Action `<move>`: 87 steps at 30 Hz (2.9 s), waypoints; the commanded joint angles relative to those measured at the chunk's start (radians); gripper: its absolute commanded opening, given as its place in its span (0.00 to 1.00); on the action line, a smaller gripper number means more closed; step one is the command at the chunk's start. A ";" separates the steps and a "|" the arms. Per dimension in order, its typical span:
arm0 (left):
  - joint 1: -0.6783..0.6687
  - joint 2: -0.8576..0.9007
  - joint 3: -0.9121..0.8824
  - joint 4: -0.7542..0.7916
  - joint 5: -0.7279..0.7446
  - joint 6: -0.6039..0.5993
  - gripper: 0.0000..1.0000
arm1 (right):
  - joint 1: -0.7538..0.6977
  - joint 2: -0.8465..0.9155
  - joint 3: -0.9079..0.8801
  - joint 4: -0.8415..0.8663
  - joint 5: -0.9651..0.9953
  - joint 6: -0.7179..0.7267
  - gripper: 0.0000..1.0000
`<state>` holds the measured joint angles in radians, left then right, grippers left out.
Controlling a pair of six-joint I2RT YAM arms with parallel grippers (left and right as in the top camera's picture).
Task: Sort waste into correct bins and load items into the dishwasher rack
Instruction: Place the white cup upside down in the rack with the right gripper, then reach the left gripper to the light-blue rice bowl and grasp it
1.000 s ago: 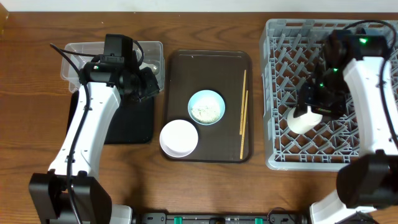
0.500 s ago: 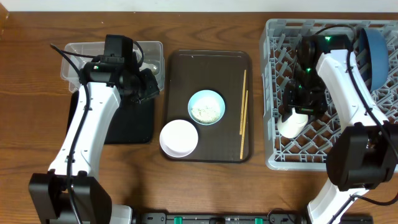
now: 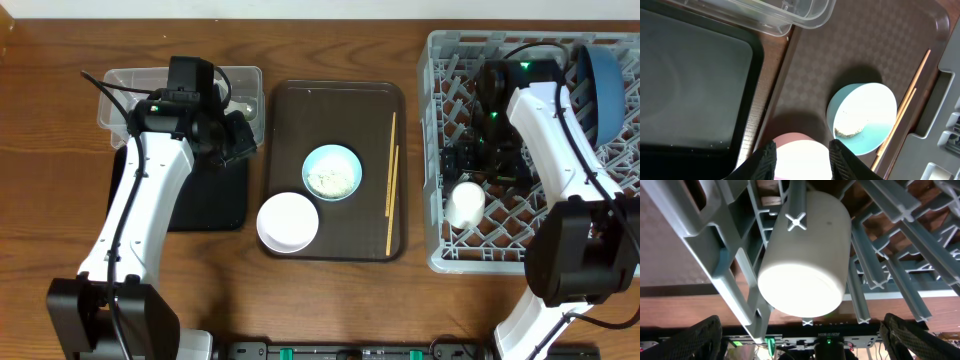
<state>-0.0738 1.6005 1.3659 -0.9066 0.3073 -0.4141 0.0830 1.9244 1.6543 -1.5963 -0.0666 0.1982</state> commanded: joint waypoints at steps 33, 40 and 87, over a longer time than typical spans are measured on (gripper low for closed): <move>-0.260 -0.013 -0.015 -0.252 -0.040 0.262 0.61 | 0.227 -0.054 0.350 0.206 -0.119 0.022 0.89; -0.368 -0.013 -0.049 -0.245 -0.150 0.171 0.61 | 0.199 -0.054 0.350 0.209 -0.121 0.033 0.89; -0.531 -0.011 -0.080 0.135 -0.293 0.030 0.56 | 0.183 0.068 0.346 0.221 -0.134 0.105 0.83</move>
<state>-0.5850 1.5593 1.2892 -0.8055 0.0113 -0.4866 0.3267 1.9896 2.0052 -1.3666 -0.1936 0.2855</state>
